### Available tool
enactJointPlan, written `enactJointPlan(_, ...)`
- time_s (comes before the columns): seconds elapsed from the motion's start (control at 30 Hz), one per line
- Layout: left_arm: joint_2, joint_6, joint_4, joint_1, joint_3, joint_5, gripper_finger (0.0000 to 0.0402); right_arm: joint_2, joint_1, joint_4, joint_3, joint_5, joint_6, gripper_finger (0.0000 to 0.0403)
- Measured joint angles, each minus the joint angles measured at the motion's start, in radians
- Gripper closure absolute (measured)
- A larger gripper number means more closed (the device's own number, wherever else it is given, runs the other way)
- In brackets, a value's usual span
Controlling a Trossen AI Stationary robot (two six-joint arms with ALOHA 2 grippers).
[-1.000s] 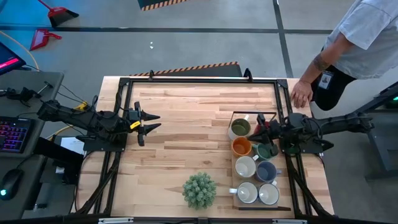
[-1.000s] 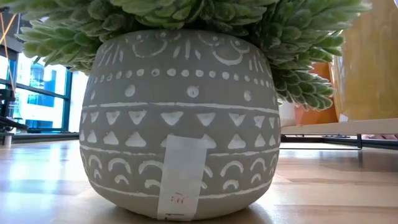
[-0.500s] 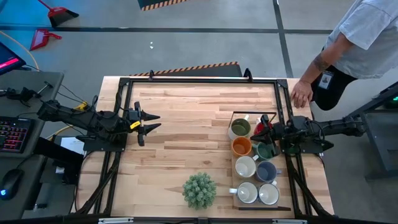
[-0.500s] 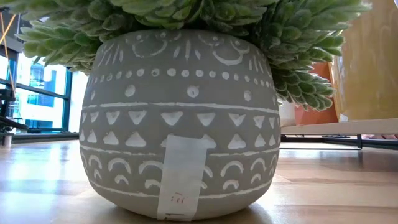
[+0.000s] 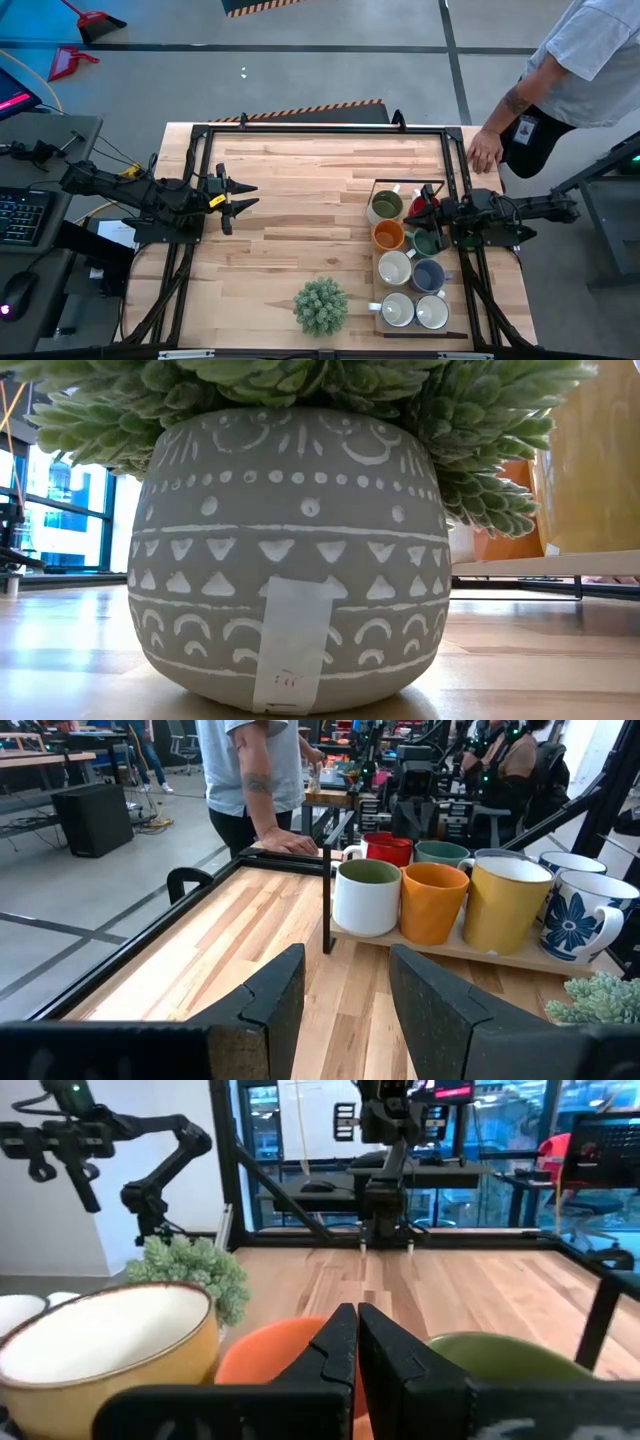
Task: Place coffee mugs
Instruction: Return to Home Position
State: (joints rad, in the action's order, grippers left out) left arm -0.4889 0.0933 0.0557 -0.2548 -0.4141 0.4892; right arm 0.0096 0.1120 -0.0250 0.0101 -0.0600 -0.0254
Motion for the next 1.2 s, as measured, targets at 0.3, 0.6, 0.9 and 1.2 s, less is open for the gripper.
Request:
enactJointPlan(0.3,0.0,0.0,0.0,0.0,0.0,0.0,0.0266,0.023,0.0,0.008,0.0,0.053,-0.06,0.0403)
enactJointPlan(0.6,0.0,0.0,-0.001,0.0,0.0,0.0,0.0266,0.028,0.0,0.019,0.002,0.053,-0.03,0.0403)
enactJointPlan(0.9,0.0,0.0,0.0,0.0,0.0,0.0,0.0266,0.029,0.0,0.017,0.002,0.051,-0.029,0.0403)
enactJointPlan(1.2,0.008,0.0,-0.001,-0.001,0.006,0.0,0.0266,0.029,0.0,0.016,0.002,0.051,-0.027,0.0403)
